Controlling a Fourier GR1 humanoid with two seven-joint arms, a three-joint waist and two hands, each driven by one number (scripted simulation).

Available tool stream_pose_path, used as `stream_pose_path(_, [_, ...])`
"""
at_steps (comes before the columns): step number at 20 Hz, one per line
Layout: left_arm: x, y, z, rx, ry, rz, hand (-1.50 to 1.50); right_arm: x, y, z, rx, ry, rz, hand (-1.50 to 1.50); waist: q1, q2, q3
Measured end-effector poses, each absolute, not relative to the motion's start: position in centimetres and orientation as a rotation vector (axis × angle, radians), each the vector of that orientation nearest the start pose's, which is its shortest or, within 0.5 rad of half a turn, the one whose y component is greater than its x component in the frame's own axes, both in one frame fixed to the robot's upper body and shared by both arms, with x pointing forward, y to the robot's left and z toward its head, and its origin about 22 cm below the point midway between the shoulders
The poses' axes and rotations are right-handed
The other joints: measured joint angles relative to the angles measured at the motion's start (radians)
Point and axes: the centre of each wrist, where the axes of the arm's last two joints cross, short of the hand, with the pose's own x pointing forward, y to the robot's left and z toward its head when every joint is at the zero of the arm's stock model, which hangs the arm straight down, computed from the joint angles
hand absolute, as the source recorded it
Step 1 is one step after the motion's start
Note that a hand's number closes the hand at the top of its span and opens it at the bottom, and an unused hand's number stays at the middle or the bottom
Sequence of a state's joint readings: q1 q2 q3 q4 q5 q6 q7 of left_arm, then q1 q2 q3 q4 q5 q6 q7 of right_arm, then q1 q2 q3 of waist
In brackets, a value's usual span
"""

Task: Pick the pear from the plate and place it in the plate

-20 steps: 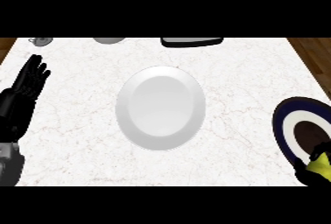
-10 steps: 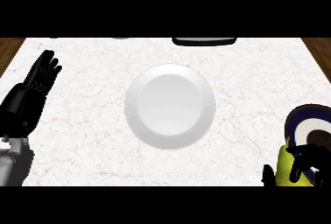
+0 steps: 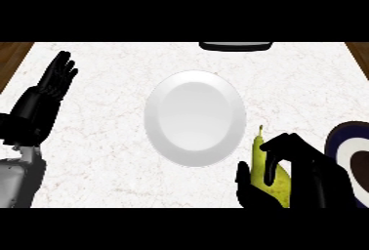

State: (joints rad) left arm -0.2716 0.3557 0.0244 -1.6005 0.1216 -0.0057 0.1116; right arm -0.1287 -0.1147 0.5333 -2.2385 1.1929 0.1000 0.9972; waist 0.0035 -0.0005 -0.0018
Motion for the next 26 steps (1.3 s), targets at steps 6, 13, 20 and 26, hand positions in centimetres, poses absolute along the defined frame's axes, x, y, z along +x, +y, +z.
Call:
stream_pose_path(6, [30.1, 27.5, 10.4, 0.128, -1.75, -0.249, 0.0, 22.3, -8.9, 17.0, -1.007, -1.489, 0.525, 1.5, 0.012, 0.003, 0.001])
stream_pose_path(13, [30.3, 27.9, 10.4, 0.117, -1.757, -0.253, 0.0, 28.6, -5.9, 15.4, -0.981, -1.427, 0.546, 1.5, 0.017, 0.005, 0.001])
stream_pose_path(20, [30.7, 27.6, 10.6, 0.12, -1.762, -0.25, 0.0, 34.5, -4.4, 12.0, -1.007, -1.326, 0.581, 1.5, 0.024, 0.008, 0.002])
stream_pose_path(26, [30.7, 27.3, 10.7, 0.105, -1.761, -0.259, 0.0, 37.0, -4.6, 9.3, -0.948, -1.264, 0.498, -1.5, 0.034, 0.009, 0.002])
